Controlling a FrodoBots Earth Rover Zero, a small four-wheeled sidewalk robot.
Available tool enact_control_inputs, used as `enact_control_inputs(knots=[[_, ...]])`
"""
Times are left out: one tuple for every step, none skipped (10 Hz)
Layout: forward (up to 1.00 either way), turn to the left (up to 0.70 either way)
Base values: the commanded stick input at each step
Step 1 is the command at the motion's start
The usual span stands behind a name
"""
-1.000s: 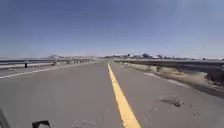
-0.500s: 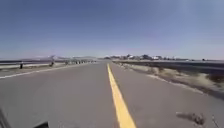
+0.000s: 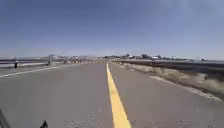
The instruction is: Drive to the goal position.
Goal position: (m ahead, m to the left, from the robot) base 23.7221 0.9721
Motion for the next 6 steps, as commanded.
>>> enact_control_inputs(knots=[[0.85, 0.00], [0.85, 0.00], [0.85, 0.00], [0.85, 0.00], [0.85, 0.00], [0.85, 0.00]])
